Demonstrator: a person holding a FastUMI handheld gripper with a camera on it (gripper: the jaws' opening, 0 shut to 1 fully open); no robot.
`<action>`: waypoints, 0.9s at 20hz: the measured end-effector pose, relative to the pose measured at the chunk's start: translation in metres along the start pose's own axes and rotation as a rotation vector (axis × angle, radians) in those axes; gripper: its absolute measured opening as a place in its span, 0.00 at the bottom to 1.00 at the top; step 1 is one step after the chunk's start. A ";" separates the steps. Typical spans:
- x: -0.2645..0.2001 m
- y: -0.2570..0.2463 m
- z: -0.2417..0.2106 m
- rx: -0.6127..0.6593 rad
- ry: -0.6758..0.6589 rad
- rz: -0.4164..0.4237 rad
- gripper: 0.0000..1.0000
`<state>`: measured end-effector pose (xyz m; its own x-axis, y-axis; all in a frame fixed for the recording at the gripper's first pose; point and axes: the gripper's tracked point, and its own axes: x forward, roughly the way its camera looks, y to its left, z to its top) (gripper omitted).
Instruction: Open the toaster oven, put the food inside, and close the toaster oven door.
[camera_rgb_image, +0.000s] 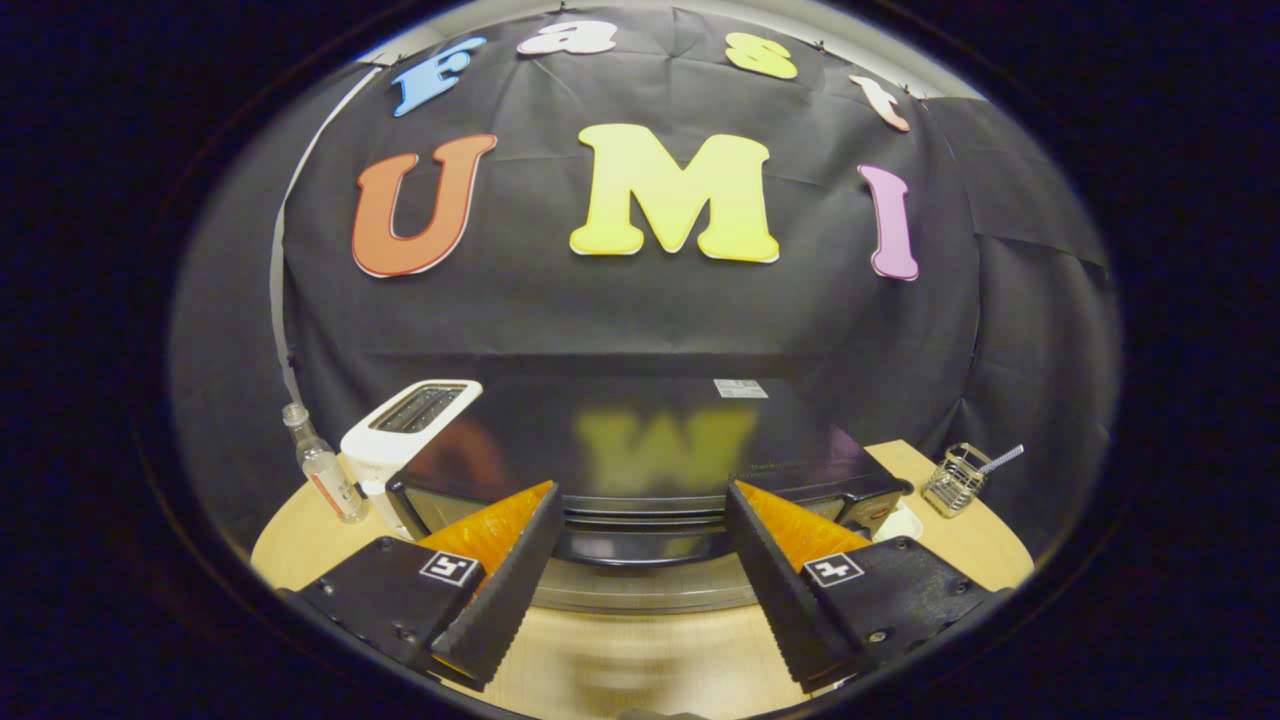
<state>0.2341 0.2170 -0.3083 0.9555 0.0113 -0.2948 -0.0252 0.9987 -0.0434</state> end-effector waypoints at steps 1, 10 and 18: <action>-0.003 0.000 -0.001 0.004 0.005 -0.004 1.00; -0.047 -0.001 -0.036 -0.014 0.034 0.005 1.00; -0.088 -0.004 -0.099 -0.010 0.109 0.035 1.00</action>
<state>0.1213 0.2068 -0.3764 0.9165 0.0402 -0.3980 -0.0615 0.9973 -0.0409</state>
